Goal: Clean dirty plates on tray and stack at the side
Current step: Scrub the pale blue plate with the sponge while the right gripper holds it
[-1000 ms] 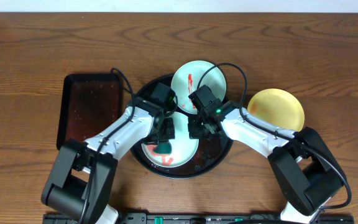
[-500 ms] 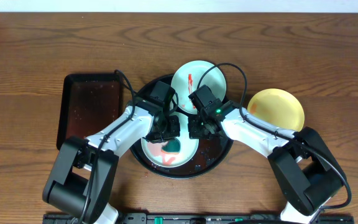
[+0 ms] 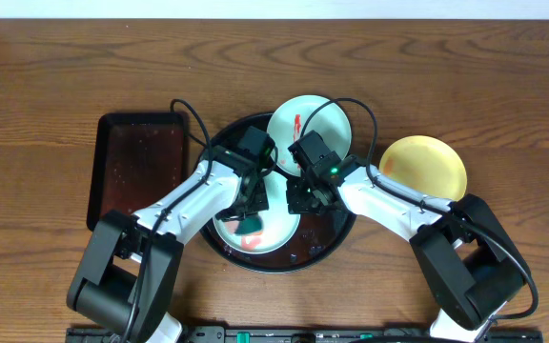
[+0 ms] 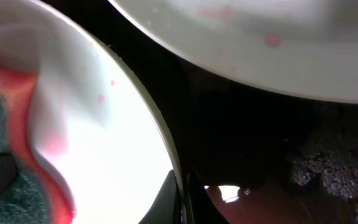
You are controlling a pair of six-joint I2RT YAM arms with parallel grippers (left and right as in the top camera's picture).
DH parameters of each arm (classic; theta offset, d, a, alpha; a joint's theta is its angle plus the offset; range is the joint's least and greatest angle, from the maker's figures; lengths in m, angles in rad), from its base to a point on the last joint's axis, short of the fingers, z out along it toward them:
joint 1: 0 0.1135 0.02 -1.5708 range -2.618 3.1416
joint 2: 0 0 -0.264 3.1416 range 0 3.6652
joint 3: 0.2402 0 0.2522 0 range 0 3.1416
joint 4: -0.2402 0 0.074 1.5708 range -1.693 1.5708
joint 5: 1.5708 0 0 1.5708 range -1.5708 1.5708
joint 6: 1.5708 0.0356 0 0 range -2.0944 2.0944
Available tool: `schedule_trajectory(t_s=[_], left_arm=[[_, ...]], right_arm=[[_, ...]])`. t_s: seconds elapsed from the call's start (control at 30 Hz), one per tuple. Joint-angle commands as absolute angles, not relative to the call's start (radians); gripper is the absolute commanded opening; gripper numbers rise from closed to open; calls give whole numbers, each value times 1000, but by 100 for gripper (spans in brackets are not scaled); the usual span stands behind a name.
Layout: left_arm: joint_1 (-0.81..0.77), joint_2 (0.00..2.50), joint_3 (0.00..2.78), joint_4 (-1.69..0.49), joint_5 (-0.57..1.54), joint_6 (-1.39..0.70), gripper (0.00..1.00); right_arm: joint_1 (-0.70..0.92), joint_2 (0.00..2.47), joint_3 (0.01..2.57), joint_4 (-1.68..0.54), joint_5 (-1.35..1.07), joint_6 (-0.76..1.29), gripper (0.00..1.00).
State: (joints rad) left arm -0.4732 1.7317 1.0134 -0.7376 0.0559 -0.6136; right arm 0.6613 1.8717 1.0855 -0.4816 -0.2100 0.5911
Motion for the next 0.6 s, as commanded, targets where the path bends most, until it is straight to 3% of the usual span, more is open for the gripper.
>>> schedule_trajectory(t_s=[0.0,0.13,0.23,0.4,0.57], left_arm=[[-456,1763,1028,-765,105,-562,7],[-457,1764,1031,-714,378,-413,8],[-456,1764,1031,-690,446,-393,7],[-456,1764,1031,-640,384,-393,8],[-455,1764,1031,-620,159,-425,7]], right_arm=[[656,1893,1092,-483,-183,597,1],[656,1893,1092,-482,-183,597,1],[656,1893,1092,-483,-183,597,1],[656,1893,1092,-483,-183,597,1],[656,1893,1092,-483,-183,597,1]])
